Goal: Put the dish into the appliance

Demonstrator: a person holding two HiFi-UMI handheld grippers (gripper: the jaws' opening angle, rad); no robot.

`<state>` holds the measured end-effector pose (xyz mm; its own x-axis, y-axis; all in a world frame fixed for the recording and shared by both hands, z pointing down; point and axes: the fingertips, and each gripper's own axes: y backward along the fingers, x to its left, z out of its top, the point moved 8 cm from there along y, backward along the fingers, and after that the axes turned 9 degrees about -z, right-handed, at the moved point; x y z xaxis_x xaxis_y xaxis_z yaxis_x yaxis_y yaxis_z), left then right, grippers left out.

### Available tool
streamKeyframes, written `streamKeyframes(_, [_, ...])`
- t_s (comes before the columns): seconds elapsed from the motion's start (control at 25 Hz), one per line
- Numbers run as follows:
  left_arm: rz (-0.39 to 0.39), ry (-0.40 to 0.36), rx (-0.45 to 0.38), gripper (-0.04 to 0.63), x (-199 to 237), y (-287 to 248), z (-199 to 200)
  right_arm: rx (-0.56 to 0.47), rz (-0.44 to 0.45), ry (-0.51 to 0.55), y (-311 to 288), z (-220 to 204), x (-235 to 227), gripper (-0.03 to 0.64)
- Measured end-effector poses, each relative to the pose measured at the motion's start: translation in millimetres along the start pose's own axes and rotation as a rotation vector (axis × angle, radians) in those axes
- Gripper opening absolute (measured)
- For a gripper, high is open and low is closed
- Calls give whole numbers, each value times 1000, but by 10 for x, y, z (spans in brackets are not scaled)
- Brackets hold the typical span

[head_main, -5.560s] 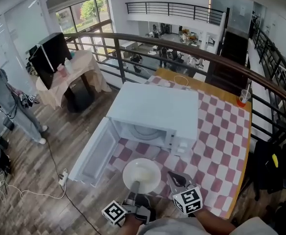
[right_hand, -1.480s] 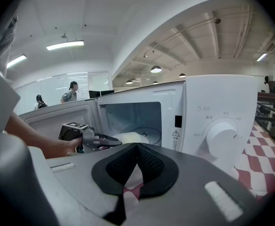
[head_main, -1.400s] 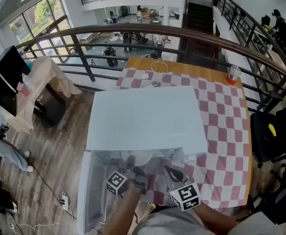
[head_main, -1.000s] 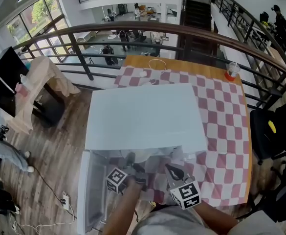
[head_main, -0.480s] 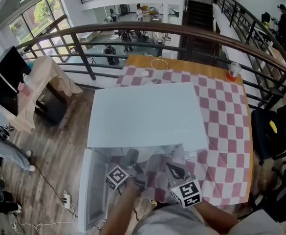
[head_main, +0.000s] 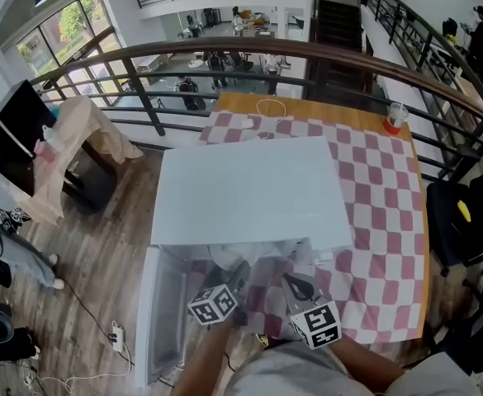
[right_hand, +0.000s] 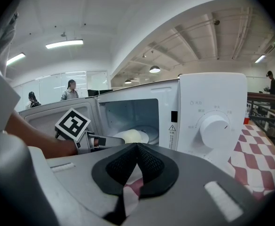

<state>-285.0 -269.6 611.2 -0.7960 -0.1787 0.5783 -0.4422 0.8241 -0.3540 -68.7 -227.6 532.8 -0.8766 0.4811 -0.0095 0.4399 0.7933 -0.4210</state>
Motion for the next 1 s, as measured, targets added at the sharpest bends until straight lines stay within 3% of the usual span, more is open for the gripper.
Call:
streamKeyframes(0.16, [113,-210,-32,417,-54,94,-2,-9,-9,2,17,17,-11,-3])
streamKeyframes(0.32, [135,-353,-35,417,-191,82,-50,-8,-12,0,29,-5,0,-3])
streamKeyframes(1.0, [253,-413,18,416,-248,-158,-42,4,-32,-15,47,-68,-73,-3])
